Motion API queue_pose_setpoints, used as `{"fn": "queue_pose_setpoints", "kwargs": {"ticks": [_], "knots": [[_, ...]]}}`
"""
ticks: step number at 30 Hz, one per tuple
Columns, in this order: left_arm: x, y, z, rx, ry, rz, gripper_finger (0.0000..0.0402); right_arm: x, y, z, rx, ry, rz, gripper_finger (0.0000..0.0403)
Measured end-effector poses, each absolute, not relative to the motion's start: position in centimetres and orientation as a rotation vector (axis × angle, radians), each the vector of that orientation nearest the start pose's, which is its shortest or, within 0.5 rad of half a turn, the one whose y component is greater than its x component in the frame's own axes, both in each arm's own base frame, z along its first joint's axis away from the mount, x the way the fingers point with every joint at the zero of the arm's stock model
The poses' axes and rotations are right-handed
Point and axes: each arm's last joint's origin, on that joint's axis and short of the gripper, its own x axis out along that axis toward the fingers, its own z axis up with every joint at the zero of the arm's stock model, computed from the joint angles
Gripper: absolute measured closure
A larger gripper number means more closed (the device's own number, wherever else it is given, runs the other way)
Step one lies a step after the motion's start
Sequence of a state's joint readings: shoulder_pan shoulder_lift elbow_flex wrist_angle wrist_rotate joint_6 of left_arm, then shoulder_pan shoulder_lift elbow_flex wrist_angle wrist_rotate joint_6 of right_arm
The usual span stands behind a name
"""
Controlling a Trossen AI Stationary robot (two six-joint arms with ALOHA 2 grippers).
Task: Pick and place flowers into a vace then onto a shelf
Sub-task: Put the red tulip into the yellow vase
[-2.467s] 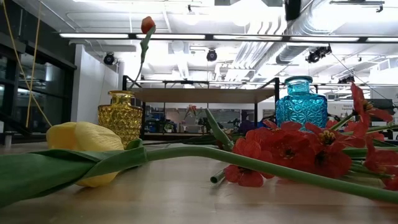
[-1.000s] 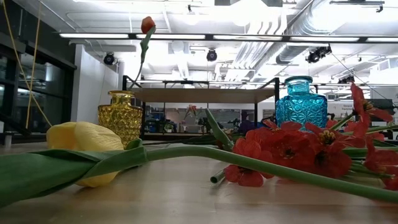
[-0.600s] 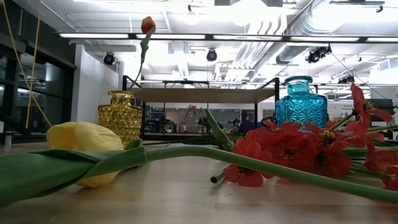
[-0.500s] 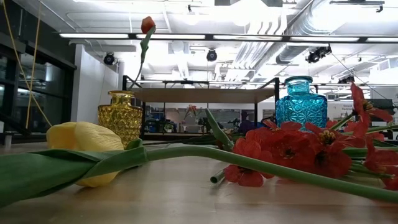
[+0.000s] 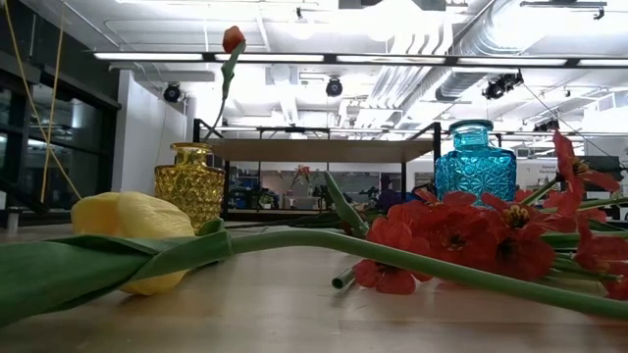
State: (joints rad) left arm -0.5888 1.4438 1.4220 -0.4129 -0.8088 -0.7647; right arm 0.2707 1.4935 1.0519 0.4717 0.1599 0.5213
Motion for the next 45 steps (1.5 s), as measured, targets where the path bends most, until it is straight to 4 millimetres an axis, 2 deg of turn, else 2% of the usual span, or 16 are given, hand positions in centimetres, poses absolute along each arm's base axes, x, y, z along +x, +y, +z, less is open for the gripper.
{"fn": "queue_pose_setpoints", "kwargs": {"ticks": [11, 32, 45], "knots": [[27.2, -15.6, 37.8, -0.433, 0.248, 0.369, 0.0245, 32.9, 9.4, 31.6, 0.509, 0.064, 0.235, 0.0403], [27.8, -14.7, 37.6, -0.464, 0.226, 0.425, 0.0245, 32.8, 9.8, 31.5, 0.473, 0.079, 0.28, 0.0403], [28.6, -16.0, 36.2, -0.531, 0.296, 0.359, 0.0245, 32.8, 9.8, 31.5, 0.465, 0.085, 0.3, 0.0403]]}}
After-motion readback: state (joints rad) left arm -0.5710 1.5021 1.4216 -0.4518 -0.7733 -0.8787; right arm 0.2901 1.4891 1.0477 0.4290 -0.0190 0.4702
